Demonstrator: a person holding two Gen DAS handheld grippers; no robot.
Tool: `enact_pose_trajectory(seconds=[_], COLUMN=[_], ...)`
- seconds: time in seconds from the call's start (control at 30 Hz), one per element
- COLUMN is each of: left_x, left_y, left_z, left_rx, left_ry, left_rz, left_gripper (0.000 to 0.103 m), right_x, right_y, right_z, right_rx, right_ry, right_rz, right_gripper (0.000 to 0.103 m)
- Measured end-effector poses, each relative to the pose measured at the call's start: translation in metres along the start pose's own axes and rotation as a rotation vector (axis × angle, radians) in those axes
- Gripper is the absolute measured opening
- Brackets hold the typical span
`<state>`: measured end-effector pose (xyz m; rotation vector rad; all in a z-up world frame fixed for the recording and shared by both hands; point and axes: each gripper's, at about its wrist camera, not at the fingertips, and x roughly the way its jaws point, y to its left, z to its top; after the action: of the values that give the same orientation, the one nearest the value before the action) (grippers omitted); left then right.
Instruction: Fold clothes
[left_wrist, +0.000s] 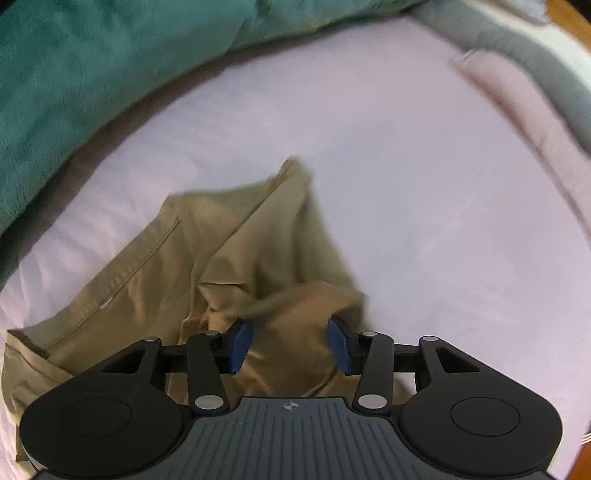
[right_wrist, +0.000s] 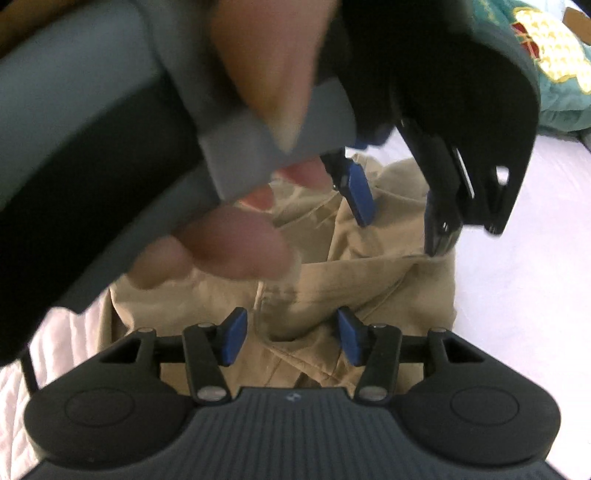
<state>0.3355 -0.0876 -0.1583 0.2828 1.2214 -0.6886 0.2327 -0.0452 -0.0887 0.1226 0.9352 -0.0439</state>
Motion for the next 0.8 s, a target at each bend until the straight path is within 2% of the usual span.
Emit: enact_pose_trajectory(seconds=[0.07, 0.2, 0.27, 0.33, 0.43, 0.5, 0.57, 0.6, 0.67, 0.77, 0.8], left_x=[0.009, 0.011, 0.008, 0.003, -0.01, -0.015, -0.024, -0.031, -0.045, -0.056, -0.059], left_y=[0.002, 0.003, 0.006, 0.014, 0.032, 0.042, 0.052, 0.057, 0.057, 0.048, 0.045], left_z=[-0.004, -0.01, -0.014, -0.018, -0.023, -0.03, -0.036, -0.035, -0.034, -0.025, -0.022], left_rx=[0.003, 0.01, -0.004, -0.045, -0.153, -0.178, -0.217, -0.245, -0.235, -0.178, -0.158], left_ry=[0.01, -0.028, -0.052, -0.083, -0.139, -0.153, -0.175, -0.198, -0.226, -0.219, -0.208], left_rz=[0.02, 0.036, 0.042, 0.05, 0.029, 0.042, 0.006, -0.035, -0.051, -0.088, -0.108], left_gripper=[0.048, 0.05, 0.041, 0.015, 0.006, 0.005, 0.005, 0.005, 0.007, 0.019, 0.027], right_x=[0.003, 0.005, 0.005, 0.003, -0.003, -0.007, -0.009, -0.01, -0.012, -0.015, -0.016], right_y=[0.0, -0.002, -0.003, -0.001, -0.001, 0.001, 0.003, 0.003, 0.005, 0.006, 0.007], right_z=[-0.002, -0.007, -0.01, -0.013, -0.018, -0.016, -0.014, -0.014, -0.014, -0.014, -0.014], right_rx=[0.003, 0.009, 0.007, -0.004, 0.014, 0.028, 0.036, 0.029, 0.009, -0.02, -0.03], right_ry=[0.003, -0.005, -0.013, -0.02, -0.043, -0.057, -0.069, -0.076, -0.091, -0.113, -0.12], right_rz=[0.004, 0.016, 0.014, 0.007, 0.018, 0.023, 0.026, 0.028, 0.035, 0.045, 0.048], right_gripper=[0.054, 0.053, 0.043, 0.031, 0.019, 0.017, 0.015, 0.015, 0.014, 0.014, 0.014])
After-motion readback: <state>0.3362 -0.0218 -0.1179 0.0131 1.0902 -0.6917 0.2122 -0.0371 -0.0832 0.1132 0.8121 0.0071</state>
